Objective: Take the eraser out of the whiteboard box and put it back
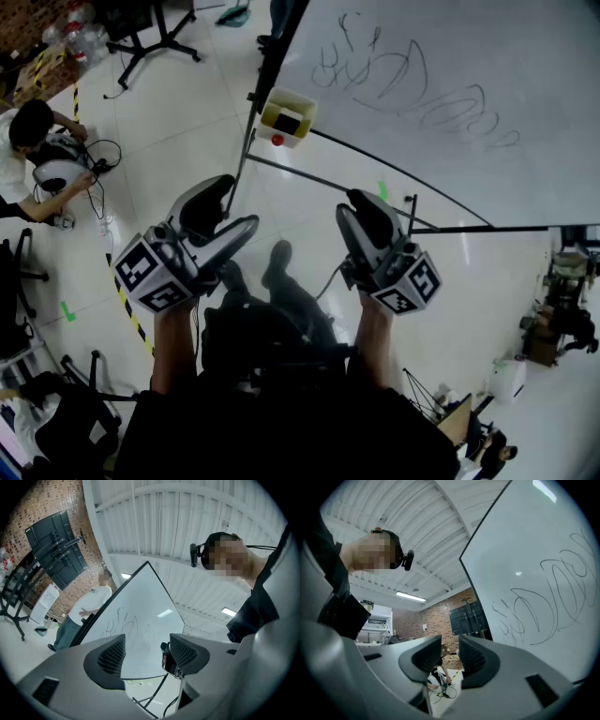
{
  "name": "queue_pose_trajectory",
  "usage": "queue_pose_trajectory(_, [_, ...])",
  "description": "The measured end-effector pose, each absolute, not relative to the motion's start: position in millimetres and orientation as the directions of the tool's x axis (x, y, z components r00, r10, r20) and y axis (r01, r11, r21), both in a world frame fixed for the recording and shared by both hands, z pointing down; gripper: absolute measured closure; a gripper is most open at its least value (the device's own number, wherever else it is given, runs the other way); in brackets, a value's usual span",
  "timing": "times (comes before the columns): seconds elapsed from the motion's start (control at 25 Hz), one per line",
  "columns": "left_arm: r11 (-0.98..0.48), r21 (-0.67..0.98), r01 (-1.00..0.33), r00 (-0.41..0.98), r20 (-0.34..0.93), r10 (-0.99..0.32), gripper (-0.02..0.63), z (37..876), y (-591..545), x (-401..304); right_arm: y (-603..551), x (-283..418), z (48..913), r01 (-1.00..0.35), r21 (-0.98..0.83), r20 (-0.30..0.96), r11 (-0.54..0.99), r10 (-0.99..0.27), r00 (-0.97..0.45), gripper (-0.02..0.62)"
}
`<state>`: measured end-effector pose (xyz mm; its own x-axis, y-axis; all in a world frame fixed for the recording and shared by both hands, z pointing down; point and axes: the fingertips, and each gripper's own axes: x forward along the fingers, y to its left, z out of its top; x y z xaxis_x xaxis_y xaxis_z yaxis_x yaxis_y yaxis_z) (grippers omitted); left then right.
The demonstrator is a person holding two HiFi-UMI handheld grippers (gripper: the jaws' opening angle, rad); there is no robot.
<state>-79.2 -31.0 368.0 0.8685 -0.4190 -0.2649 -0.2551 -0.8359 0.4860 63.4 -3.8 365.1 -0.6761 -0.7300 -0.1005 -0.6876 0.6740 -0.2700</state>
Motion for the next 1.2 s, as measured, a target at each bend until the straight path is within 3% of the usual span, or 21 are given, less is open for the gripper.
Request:
queue_pose_trajectory(0.64, [-0.782, 0.457, -0.424, 0.830, -0.150, -0.538, 0.313, 360, -84, 0, -94, 143, 391, -0.606, -0.219, -0.048, 0.764, -0.629, -0.776, 0.469])
queue_pose_trajectory(0.72, [-0.767, 0.458, -0.449, 0.819, -0.133, -0.559, 0.314, 362, -87, 7, -102, 148, 397, -0.593, -0.223, -0.035, 0.774, -0.614, -0.788, 0.437])
queue_pose_trajectory(1.2, [-0.714, 0.460, -0.528, 0.785, -0.056, -0.617, 0.313, 372, -89, 33, -122, 158, 434, -0.558, -0.227, 0.036, 0.798, -0.565, -0.824, 0.436])
